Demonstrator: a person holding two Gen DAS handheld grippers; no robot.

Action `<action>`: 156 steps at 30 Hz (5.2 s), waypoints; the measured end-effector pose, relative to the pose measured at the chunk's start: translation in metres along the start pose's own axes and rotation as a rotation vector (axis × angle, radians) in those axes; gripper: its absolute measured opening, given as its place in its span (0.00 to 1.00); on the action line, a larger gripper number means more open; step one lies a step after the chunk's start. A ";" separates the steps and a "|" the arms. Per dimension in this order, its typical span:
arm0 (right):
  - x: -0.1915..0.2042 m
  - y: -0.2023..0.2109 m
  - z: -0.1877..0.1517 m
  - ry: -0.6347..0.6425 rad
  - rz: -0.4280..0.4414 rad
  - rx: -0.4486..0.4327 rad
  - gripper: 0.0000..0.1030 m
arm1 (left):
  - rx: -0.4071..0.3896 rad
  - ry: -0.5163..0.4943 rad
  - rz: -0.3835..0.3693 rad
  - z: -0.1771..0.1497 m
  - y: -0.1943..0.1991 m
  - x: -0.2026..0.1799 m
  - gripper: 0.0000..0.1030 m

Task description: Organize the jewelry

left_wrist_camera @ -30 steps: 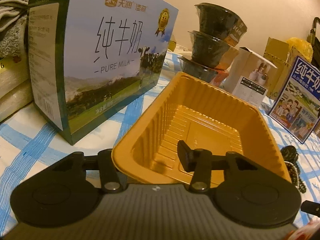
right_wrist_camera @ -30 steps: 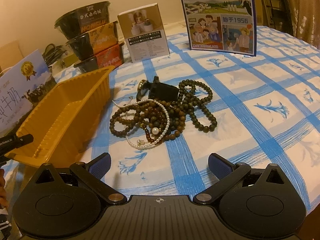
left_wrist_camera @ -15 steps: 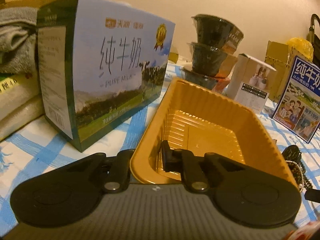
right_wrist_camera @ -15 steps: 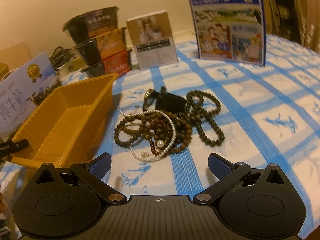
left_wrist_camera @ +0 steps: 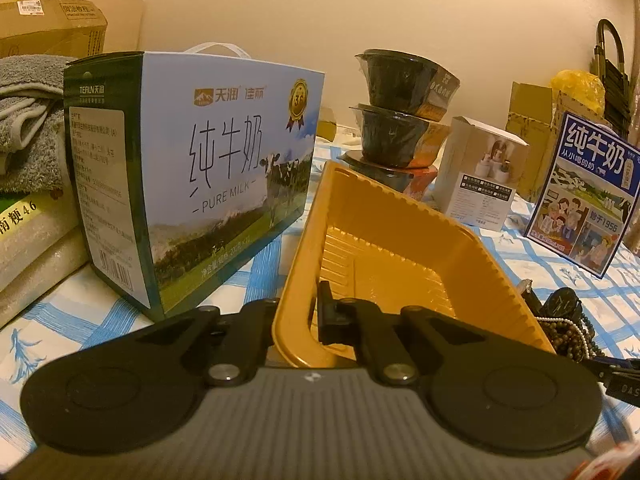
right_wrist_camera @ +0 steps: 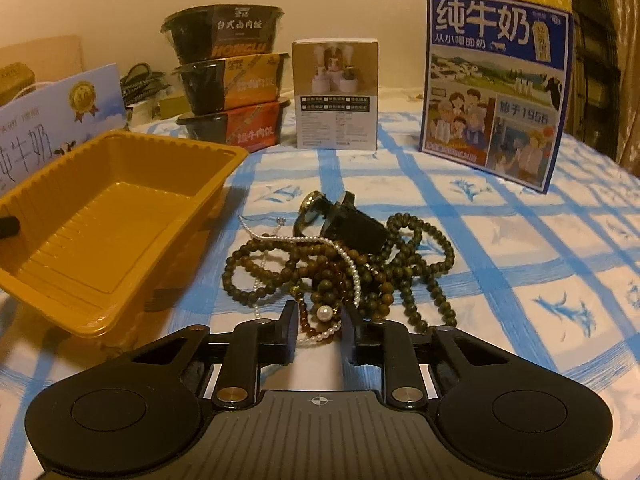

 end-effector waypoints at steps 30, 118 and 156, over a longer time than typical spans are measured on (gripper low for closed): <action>0.014 -0.013 -0.003 0.144 -0.067 0.011 0.08 | 0.007 0.011 -0.017 0.001 -0.005 0.000 0.05; 0.022 -0.013 0.003 0.095 0.054 0.067 0.08 | 0.008 0.015 0.037 0.002 0.022 0.024 0.04; 0.098 0.023 0.029 -0.027 0.550 0.045 0.39 | 0.008 0.022 0.032 0.002 0.022 0.024 0.05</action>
Point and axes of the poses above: each gripper's, at about its wrist camera, not at the fingertips, and y roughly against the way its jaws point, x to its left, z to its top, the point moved 1 cm from there along -y, roughly the way its jaws point, and after that the axes turned 7 degrees about -y, right-handed, at the moved point
